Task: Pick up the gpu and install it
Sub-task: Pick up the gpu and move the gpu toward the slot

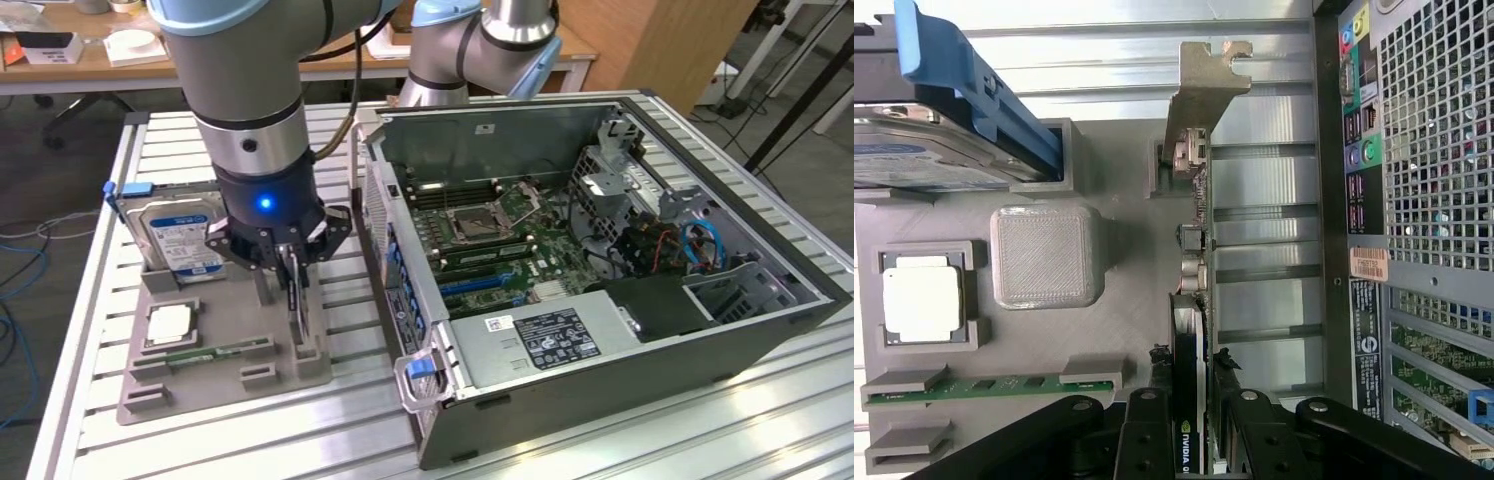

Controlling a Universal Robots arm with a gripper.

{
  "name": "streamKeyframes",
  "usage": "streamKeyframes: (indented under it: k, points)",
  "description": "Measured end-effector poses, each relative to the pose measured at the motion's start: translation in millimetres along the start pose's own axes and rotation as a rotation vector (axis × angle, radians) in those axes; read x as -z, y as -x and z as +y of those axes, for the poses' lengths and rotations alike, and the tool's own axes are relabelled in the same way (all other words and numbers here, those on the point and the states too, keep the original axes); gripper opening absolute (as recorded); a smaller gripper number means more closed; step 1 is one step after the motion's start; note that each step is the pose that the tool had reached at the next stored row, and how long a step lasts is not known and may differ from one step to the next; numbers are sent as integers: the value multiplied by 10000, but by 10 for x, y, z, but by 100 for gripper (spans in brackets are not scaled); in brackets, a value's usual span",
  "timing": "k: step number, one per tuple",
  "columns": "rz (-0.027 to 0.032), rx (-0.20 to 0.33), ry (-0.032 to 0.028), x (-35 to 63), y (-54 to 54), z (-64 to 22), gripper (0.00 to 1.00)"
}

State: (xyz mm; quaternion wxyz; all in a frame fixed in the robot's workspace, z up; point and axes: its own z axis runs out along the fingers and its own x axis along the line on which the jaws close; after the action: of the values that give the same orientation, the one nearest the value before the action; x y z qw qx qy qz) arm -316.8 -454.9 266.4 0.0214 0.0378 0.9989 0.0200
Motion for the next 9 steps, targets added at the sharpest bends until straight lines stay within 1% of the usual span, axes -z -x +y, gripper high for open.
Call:
streamKeyframes:
  k: [3,9]
  points:
    - [0,0,-1,4,0,0,27]
    - [-1,0,0,48,2,2,27]
